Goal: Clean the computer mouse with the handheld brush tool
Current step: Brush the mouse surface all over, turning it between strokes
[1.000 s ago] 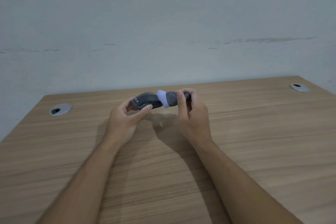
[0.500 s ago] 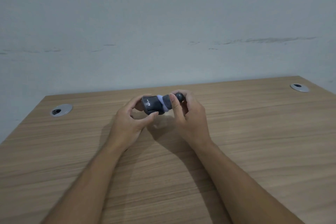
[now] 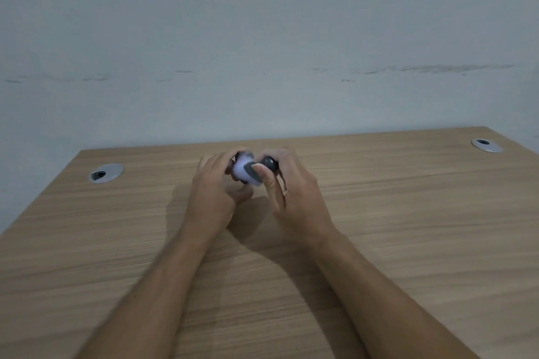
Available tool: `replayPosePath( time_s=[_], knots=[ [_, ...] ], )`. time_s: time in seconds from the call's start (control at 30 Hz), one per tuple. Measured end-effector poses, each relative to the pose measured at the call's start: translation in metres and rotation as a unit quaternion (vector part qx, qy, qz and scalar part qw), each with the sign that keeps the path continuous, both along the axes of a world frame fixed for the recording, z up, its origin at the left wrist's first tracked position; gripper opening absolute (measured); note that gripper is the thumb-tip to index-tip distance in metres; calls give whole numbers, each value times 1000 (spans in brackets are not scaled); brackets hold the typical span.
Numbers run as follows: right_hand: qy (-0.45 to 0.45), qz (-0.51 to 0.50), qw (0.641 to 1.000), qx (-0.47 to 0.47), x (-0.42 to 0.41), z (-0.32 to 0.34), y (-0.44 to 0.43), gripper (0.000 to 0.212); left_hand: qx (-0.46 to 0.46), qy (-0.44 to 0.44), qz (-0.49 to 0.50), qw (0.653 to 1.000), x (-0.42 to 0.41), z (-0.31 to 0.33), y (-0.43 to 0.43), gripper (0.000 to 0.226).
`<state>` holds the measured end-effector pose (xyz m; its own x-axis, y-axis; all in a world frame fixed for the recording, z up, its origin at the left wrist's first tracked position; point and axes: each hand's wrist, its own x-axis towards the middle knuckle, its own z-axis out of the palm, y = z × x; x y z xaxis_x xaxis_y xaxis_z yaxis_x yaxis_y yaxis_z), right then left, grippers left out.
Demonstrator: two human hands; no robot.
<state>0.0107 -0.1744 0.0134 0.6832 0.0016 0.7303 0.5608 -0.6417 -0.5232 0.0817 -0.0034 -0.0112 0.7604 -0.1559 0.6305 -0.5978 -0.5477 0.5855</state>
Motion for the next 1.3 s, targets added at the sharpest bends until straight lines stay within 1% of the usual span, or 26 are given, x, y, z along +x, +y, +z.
replayPosePath(
  time_s=[0.03, 0.1, 0.2, 0.3, 0.43, 0.57, 0.63, 0.7, 0.77, 0.83, 0.9, 1.0, 1.1, 1.17, 1.23, 1.3],
  knots=[
    [13, 4, 1000, -17, 1, -1, 0, 22, -9, 10, 1, 1000, 1, 0, 1, 66],
    [28, 5, 999, -41, 1, -2, 1, 26, -20, 11, -3, 1000, 3, -1, 3, 65],
    [-4, -21, 999, -23, 1, 1, 2, 20, -13, 5, 13, 1000, 4, -2, 2, 63],
    [-28, -40, 999, -7, 0, 2, 3, 22, 3, 10, 2, 1000, 2, -2, 1, 63],
    [4, -24, 1000, -17, 2, -2, -1, 18, 7, -24, -25, 999, 0, -2, 3, 66],
    [13, -23, 998, -50, 3, -3, -1, 26, 8, -15, -40, 999, 3, -1, 7, 72],
    [3, -31, 999, -31, 3, -2, -1, 25, 16, -3, -39, 999, 3, 0, 7, 76],
    [-22, -43, 999, 6, 3, 1, -1, 21, 25, -3, -40, 999, 1, 1, 5, 72],
    [-33, -55, 997, 36, 4, 2, -3, 20, 57, -10, -31, 998, 1, 0, 4, 66],
    [-18, -71, 995, 65, 7, 1, -7, 19, 94, -18, -27, 995, 3, -2, 4, 64],
    [-6, -94, 991, 98, 10, -3, -14, 16, 110, -25, -36, 993, 1, -2, 5, 67],
    [32, -129, 981, 140, 17, -11, -31, 11, 110, -29, -56, 992, -6, 3, 3, 67],
    [68, -149, 970, 178, 22, -15, -42, 10, 107, -8, -53, 993, -9, 5, 1, 72],
    [53, -149, 970, 187, 20, -11, -39, 12, 102, -1, -45, 994, -7, 5, 0, 72],
    [25, -125, 978, 168, 14, -6, -30, 14, 91, 5, -33, 995, -7, 4, 0, 72],
    [15, -100, 985, 142, 11, -5, -20, 16, 80, 13, -19, 997, -8, 5, 1, 72]
  ],
)
